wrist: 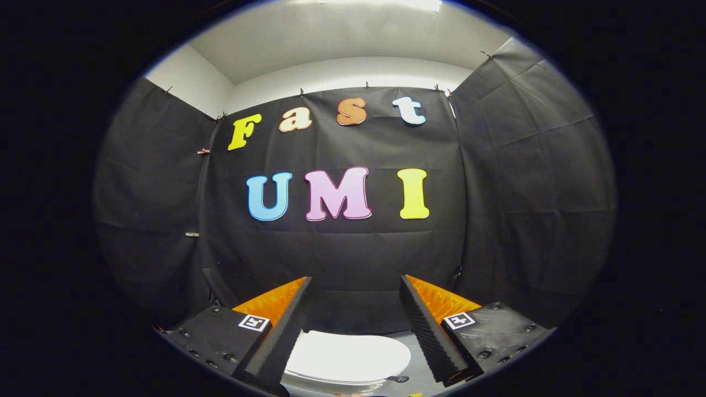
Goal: Open the toilet lid.
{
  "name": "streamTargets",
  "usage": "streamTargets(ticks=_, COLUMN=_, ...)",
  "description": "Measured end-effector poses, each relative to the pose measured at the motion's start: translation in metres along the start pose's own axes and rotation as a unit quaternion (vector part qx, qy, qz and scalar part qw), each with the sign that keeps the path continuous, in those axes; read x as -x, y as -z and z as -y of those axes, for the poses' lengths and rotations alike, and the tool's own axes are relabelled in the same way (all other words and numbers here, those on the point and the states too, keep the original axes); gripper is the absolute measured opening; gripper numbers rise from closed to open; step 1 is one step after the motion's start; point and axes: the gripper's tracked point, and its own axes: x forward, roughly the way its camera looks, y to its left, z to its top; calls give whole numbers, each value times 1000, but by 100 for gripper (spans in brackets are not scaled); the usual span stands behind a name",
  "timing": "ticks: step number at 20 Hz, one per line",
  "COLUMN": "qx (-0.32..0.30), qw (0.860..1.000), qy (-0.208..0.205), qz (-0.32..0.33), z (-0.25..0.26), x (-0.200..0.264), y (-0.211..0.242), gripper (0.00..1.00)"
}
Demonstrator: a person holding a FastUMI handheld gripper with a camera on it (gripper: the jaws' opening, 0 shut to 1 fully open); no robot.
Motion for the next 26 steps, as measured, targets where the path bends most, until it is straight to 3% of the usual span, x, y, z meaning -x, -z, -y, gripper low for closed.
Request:
streamTargets(ticks=9, qx=-24, qw=998, qy=36, qz=-37, z=37, x=-33, y=32, gripper=99)
streamTargets(ticks=17, qx=-83, qw=990, qy=87, qz=-70, z=97, x=-64, y=81, gripper=99)
streamTargets(ticks=22, qx=-144, qw=976, qy=133, qz=-96, z=145, x=-81, y=132, gripper=99)
streamTargets(ticks=26, qx=-178, qw=958, qy=172, qz=-146, z=181, x=-91, y=202, gripper=100)
